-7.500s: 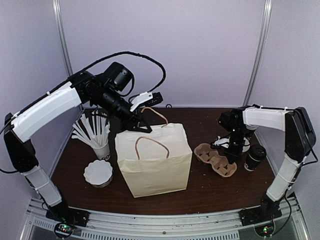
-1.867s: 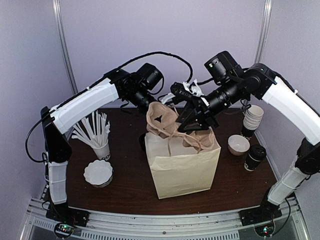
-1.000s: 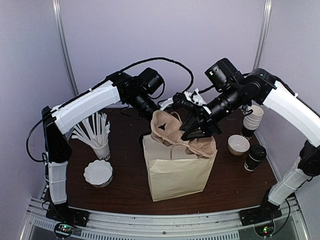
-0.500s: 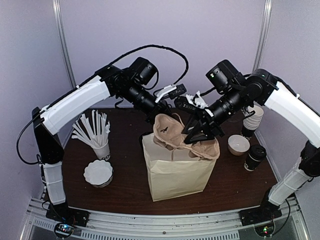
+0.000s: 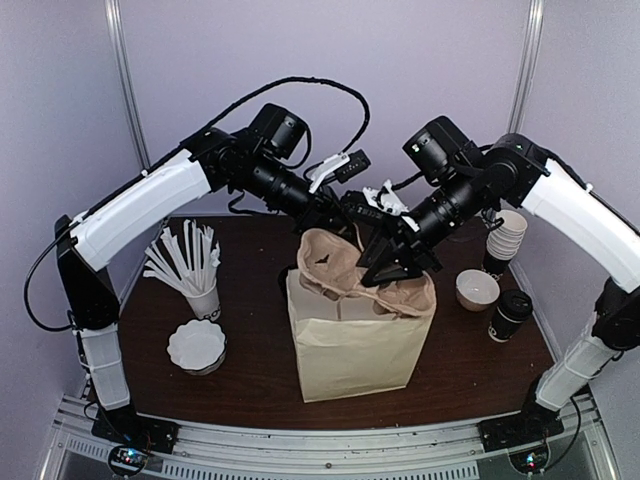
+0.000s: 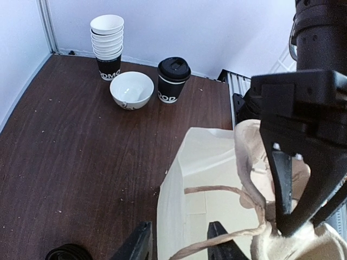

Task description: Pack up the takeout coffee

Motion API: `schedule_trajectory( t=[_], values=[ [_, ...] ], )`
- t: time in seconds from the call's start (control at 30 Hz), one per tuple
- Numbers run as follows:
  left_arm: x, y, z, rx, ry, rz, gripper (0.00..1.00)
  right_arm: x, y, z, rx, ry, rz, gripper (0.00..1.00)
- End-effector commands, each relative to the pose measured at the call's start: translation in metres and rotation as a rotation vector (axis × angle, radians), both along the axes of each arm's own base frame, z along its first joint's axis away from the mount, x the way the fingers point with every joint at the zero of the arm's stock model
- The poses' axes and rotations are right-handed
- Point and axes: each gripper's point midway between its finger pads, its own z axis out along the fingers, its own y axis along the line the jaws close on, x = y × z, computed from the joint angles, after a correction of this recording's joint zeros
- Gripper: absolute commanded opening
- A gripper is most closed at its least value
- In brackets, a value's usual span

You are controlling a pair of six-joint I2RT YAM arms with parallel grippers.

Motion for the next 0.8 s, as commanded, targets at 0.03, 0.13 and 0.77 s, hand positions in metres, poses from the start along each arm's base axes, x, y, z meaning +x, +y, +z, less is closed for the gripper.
schedule_trajectory(
  t=[0.03, 0.13, 0.77],
  values=[
    [0.015, -0.006, 0.012, -0.043, -0.052, 0.054, 0.37, -0.005, 0.013, 0.010, 0.004, -0.029, 0.035, 0.32],
    [0.020, -0.004, 0.017, -0.046, -0.074, 0.083, 0.36, -0.009, 0.015, 0.011, 0.000, -0.037, 0.045, 0.32],
    [0.036, 0.002, 0.015, -0.036, -0.053, 0.179, 0.29, 0.013, 0.019, 0.006, -0.021, -0.096, -0.049, 0.31]
  ],
)
